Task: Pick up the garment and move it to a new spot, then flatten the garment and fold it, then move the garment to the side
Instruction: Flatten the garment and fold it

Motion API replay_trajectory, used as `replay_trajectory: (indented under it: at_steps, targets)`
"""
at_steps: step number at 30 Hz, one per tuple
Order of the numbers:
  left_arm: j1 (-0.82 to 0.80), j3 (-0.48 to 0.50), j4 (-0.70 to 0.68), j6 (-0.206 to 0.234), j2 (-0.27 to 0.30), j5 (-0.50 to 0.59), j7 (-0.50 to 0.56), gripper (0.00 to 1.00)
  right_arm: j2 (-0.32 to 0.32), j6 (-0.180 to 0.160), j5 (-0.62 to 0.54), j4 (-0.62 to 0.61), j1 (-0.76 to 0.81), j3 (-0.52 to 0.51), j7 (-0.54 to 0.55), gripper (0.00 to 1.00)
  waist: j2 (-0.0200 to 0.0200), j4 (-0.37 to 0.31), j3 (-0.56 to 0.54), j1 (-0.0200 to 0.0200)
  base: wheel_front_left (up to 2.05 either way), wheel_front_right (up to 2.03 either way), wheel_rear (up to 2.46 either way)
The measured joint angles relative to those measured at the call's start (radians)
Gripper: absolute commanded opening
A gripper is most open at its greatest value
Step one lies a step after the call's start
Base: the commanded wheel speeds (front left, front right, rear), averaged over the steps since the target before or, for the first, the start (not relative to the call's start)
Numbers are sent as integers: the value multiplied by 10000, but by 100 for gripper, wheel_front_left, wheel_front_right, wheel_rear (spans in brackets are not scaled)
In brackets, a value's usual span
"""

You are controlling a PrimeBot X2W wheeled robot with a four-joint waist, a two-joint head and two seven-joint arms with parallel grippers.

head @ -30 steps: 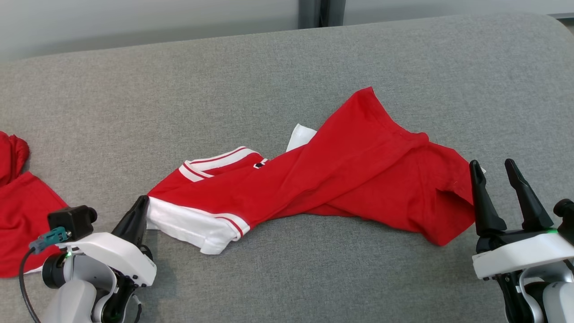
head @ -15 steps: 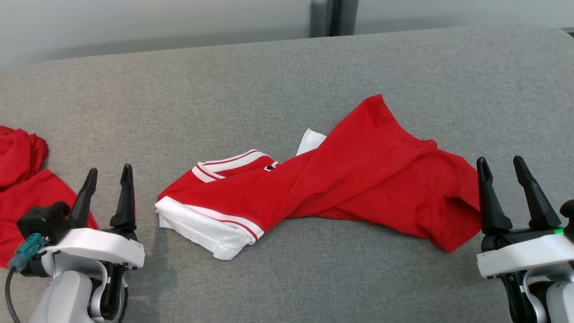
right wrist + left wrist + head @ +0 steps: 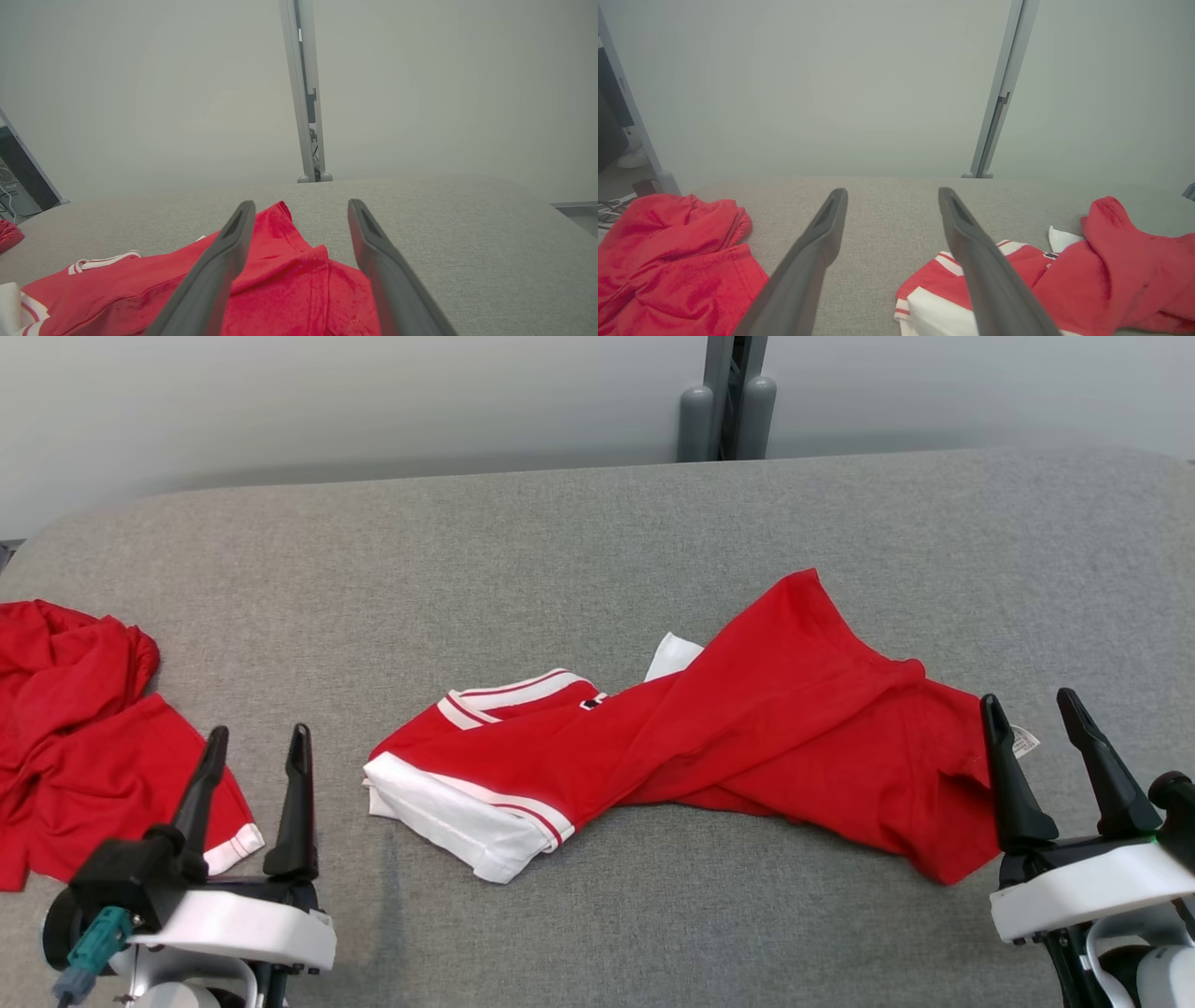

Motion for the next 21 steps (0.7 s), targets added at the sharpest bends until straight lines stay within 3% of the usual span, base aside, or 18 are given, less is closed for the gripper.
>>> replay_trajectory:
  at_steps: [16,21]
  targets:
    - [190,-284,-539,255,-23,71,508,100,4,0,-59,-236,154,12,263,100,0,178,-88,0,0,0,0]
    - [-389,-491,-422,-130,52,-104,838,100,27,0,-21,-297,147,50,314,100,0,183,54,0,0,0,0]
